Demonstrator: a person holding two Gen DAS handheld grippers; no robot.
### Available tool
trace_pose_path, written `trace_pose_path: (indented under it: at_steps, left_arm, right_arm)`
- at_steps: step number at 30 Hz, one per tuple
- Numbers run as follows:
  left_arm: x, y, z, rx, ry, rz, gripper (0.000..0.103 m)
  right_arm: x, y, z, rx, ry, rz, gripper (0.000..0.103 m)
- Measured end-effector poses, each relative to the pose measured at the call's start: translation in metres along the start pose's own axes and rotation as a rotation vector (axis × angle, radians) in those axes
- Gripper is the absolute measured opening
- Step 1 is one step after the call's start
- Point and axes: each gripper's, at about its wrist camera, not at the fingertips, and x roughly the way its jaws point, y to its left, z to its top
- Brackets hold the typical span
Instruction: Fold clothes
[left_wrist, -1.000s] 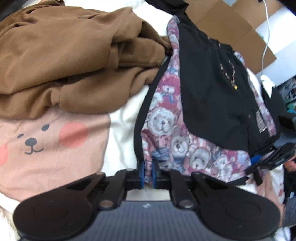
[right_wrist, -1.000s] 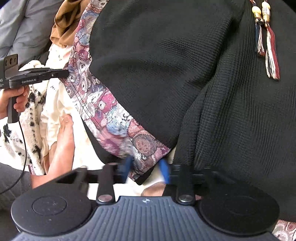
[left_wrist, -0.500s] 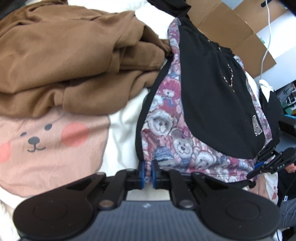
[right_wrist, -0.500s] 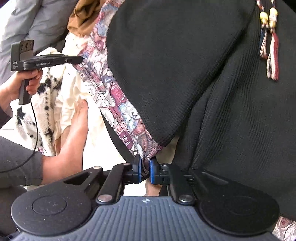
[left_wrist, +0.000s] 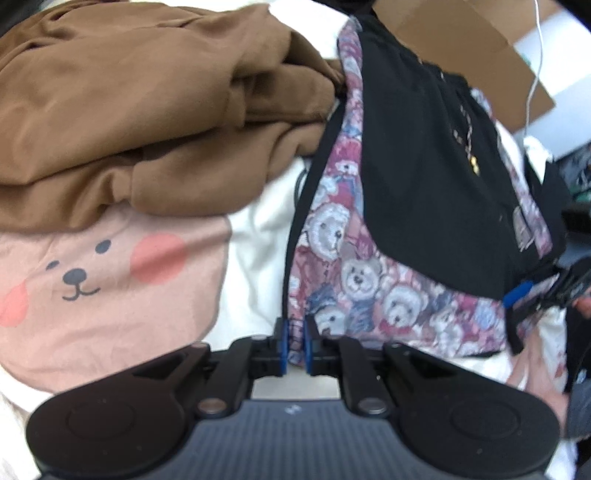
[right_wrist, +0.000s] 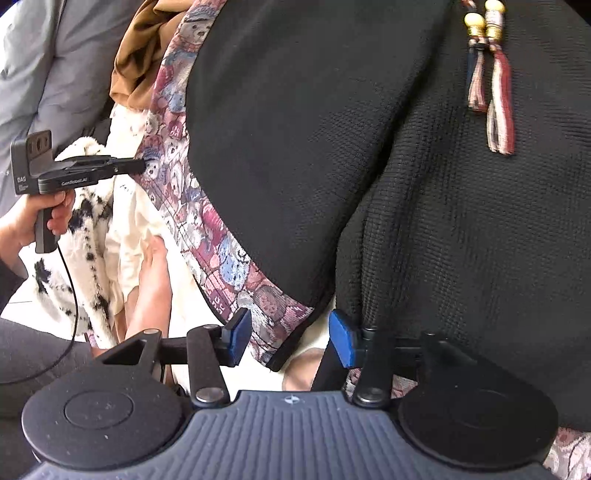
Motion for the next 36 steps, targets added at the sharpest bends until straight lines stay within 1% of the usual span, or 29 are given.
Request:
trace_pose_path:
  at_steps: [1, 3, 7, 9, 11, 14, 17, 21, 22, 24, 28, 31, 32, 33, 34, 36]
  left_arm:
    - [-0.001, 0.002, 0.003, 0.004, 0.004, 0.015, 0.015]
    - [-0.008, 0.004, 0.009, -0.013, -0.021, 0.033, 0.019]
    - [-0.027, 0.005, 0.021, -0.017, -0.086, 0.039, 0.020]
    - [-0.032, 0.001, 0.030, -0.009, -0.122, 0.033, 0.022]
    - [-0.033, -0.004, 0.042, 0.004, -0.159, 0.024, 0.024]
    - [-0.024, -0.013, 0.062, 0.018, -0.192, 0.021, 0.024]
    - [-0.008, -0.026, 0.081, 0.040, -0.215, 0.013, 0.024]
    - [0.008, -0.033, 0.089, 0.051, -0.229, 0.018, 0.023]
    - [0.018, -0.034, 0.093, 0.048, -0.229, 0.018, 0.023]
    - [0.022, -0.035, 0.093, 0.055, -0.228, 0.017, 0.023]
    - [0.034, -0.038, 0.093, 0.073, -0.233, 0.026, 0.022]
    - [0.041, -0.041, 0.094, 0.094, -0.236, 0.044, 0.022]
    - [0.044, -0.041, 0.094, 0.097, -0.237, 0.049, 0.020]
    - [0.046, -0.041, 0.094, 0.099, -0.239, 0.057, 0.008]
    - [0.045, -0.041, 0.093, 0.102, -0.243, 0.065, 0.002]
    - [0.043, -0.041, 0.090, 0.108, -0.249, 0.081, 0.001]
  right_arm:
    - [0.002, 0.001, 0.001, -0.002, 0.002, -0.002, 0.051]
    - [0.006, 0.002, 0.002, -0.006, 0.007, -0.007, 0.051]
    - [0.007, 0.010, 0.005, -0.044, 0.023, -0.018, 0.051]
    - [-0.001, 0.013, 0.007, -0.055, 0.011, -0.020, 0.051]
    - [-0.013, 0.014, 0.010, -0.061, -0.020, -0.039, 0.051]
    - [-0.031, 0.019, 0.016, -0.073, -0.050, -0.065, 0.051]
    - [-0.053, 0.026, 0.026, -0.110, -0.071, -0.109, 0.051]
    - [-0.079, 0.037, 0.050, -0.155, -0.103, -0.194, 0.051]
    - [-0.084, 0.038, 0.056, -0.161, -0.113, -0.213, 0.051]
    - [-0.094, 0.039, 0.068, -0.161, -0.133, -0.239, 0.051]
    - [-0.098, 0.046, 0.089, -0.168, -0.160, -0.278, 0.051]
    - [-0.094, 0.054, 0.101, -0.181, -0.156, -0.296, 0.051]
    - [-0.091, 0.057, 0.104, -0.185, -0.150, -0.298, 0.051]
    - [-0.088, 0.061, 0.109, -0.194, -0.151, -0.299, 0.051]
    - [-0.085, 0.064, 0.112, -0.202, -0.153, -0.301, 0.051]
    - [-0.077, 0.070, 0.120, -0.223, -0.165, -0.309, 0.051]
